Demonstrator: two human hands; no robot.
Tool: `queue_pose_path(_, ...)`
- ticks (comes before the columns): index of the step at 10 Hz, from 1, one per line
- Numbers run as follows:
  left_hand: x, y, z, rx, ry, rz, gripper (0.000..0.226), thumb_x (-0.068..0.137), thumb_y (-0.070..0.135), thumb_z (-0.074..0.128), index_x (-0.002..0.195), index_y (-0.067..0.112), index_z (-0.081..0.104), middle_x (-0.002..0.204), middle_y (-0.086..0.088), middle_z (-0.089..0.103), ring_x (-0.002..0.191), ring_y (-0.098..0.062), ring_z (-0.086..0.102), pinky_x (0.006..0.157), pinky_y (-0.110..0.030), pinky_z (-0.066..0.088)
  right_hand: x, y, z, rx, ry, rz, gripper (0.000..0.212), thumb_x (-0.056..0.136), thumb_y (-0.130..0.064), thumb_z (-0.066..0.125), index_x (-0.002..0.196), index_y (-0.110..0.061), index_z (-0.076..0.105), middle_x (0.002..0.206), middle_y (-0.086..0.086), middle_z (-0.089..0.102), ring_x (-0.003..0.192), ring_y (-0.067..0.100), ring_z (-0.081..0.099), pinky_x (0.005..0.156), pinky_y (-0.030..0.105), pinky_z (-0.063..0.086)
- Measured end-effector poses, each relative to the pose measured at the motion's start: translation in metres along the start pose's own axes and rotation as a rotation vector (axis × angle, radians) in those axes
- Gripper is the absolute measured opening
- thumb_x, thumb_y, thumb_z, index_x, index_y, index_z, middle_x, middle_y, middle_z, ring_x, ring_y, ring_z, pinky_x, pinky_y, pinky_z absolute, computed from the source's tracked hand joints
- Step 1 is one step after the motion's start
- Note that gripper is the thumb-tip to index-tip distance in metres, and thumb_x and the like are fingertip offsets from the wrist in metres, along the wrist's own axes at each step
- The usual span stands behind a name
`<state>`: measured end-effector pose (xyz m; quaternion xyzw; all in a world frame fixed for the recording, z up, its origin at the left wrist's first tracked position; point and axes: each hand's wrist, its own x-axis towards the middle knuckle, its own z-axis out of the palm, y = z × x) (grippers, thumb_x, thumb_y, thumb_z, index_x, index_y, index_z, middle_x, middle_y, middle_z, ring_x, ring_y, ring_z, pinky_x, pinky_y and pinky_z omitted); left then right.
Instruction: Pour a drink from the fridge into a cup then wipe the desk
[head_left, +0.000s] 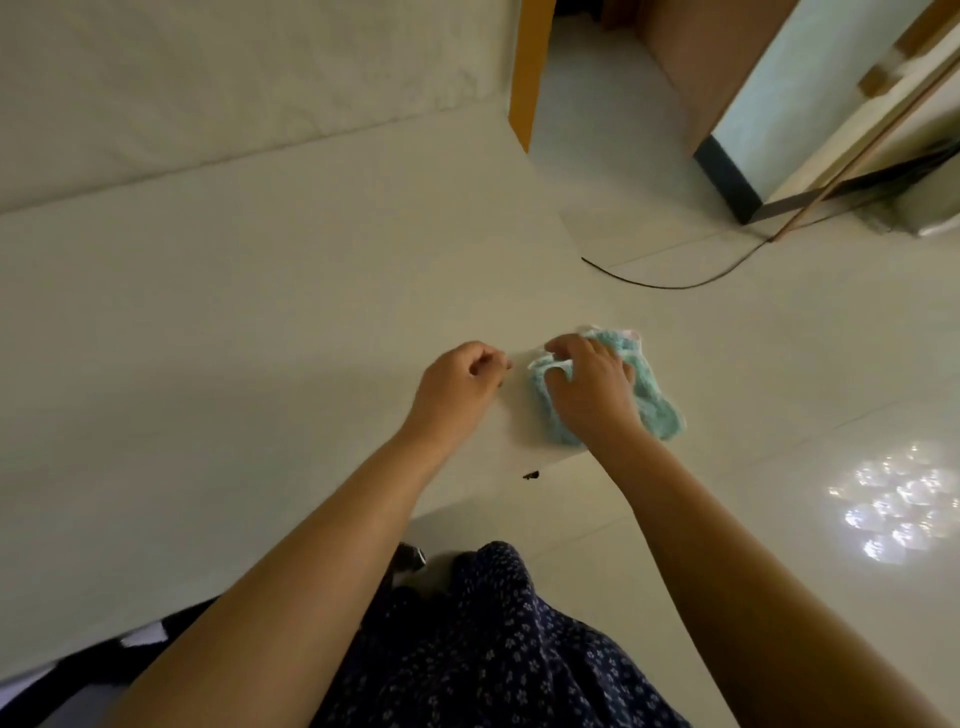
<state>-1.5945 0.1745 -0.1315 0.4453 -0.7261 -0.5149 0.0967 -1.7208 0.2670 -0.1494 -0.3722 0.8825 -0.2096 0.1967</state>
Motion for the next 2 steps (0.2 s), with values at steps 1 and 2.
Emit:
queue_pose_path(1, -0.018, 0.033, -0.055, -0.003, 0.073, 0.133, 0.024, 0.093, 0.031, 0.05, 0.089, 0.015, 0.067, 0.078, 0.004, 0.067, 0.077, -0.015, 0.063, 0.074, -0.032, 0.051, 0.002, -0.076, -0.026, 0.162, 0.1, -0.183, 0.018, 0.082, -0.011, 0.048, 0.088, -0.021, 0.062, 0.088, -0.004, 0.062, 0.089, 0.02, 0.054, 0.086, 0.04, 0.043)
queue_pose_path(2, -0.036, 0.059, -0.12, 0.012, 0.294, 0.304, 0.025, 0.093, 0.034, 0.049, 0.09, 0.016, 0.067, 0.081, 0.003, 0.067, 0.077, -0.011, 0.062, 0.069, -0.023, 0.046, -0.003, -0.153, -0.055, 0.215, 0.272, -0.425, 0.014, 0.078, -0.01, 0.049, 0.074, -0.014, 0.061, 0.072, -0.004, 0.06, 0.072, 0.019, 0.054, 0.07, 0.038, 0.046)
